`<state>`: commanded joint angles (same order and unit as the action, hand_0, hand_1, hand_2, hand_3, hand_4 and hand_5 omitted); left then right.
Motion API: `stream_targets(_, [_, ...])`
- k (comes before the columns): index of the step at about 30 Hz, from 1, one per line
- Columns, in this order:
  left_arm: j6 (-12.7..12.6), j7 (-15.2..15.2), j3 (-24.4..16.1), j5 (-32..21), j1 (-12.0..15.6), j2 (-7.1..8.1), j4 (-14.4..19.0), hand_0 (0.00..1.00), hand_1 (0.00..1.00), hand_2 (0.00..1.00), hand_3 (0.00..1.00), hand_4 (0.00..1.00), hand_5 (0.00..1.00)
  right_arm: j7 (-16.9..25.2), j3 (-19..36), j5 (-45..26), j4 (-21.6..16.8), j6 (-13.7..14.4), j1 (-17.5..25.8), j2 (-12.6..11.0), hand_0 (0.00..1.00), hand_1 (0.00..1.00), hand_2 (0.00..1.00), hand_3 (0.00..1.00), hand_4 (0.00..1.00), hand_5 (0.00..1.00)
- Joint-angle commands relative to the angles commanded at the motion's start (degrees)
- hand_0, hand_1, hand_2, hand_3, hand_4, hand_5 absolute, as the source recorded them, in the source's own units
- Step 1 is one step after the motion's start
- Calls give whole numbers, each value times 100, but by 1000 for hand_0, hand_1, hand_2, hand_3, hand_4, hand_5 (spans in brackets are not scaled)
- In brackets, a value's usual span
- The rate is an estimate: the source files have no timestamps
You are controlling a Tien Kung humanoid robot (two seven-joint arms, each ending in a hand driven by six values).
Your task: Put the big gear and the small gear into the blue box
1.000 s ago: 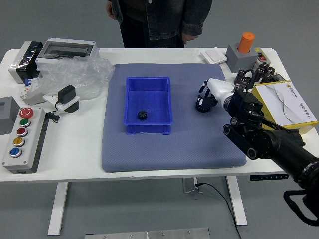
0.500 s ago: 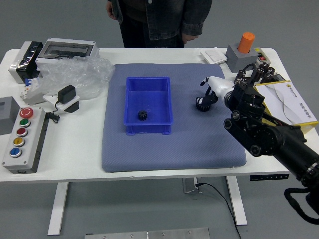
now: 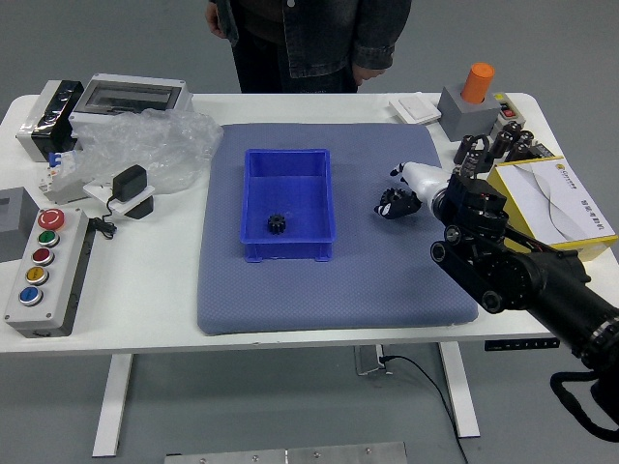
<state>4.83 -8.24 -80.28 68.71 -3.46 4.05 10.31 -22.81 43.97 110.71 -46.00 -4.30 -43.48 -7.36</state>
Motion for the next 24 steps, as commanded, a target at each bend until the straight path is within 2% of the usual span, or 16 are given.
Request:
stream_targets(2, [1, 0, 0, 1, -2, -3, 0, 731, 681, 710, 709, 437, 23, 26, -53, 39, 33, 40, 4, 3, 738, 698, 847, 899, 809, 444])
stream_targets(3, [1, 0, -1, 2, -4, -5, 0, 731, 682, 712, 709, 436, 24, 46, -86, 64, 57, 68, 6, 6, 717, 678, 816, 861, 805, 441])
stream_targets(7, [0, -1, 3, 0, -6, -7, 0, 731, 682, 712, 709, 436, 24, 112, -159, 127, 142, 156, 8, 20, 717, 678, 816, 861, 805, 441])
stream_targets(8, [0, -1, 4, -1, -7, -7, 0, 732, 681, 712, 707, 433, 23, 128, -170, 139, 165, 179, 8, 24, 700, 649, 774, 823, 796, 433])
stream_targets(14, [-1, -2, 10, -5, -9, -12, 0, 732, 681, 712, 707, 433, 23, 206, -238, 197, 296, 330, 3, 57, 700, 649, 774, 823, 796, 433])
stream_targets(15, [0, -2, 10, -3, -10, -13, 0, 732, 682, 712, 708, 432, 24, 216, -250, 209, 317, 356, 4, 63, 669, 600, 716, 773, 774, 420])
stream_targets(19, [1, -3, 14, -2, -12, -21, 0, 732, 682, 712, 708, 432, 24, 253, -295, 249, 389, 438, 10, 90, 669, 600, 716, 773, 774, 420])
stream_targets(20, [1, -3, 16, -2, -12, -23, 0, 732, 682, 712, 707, 430, 23, 261, -307, 258, 407, 455, 13, 98, 644, 574, 668, 708, 744, 409])
stream_targets(24, [0, -6, 25, -4, -8, -31, 0, 732, 682, 712, 707, 430, 23, 286, -349, 290, 468, 520, 22, 125, 644, 574, 668, 708, 744, 409])
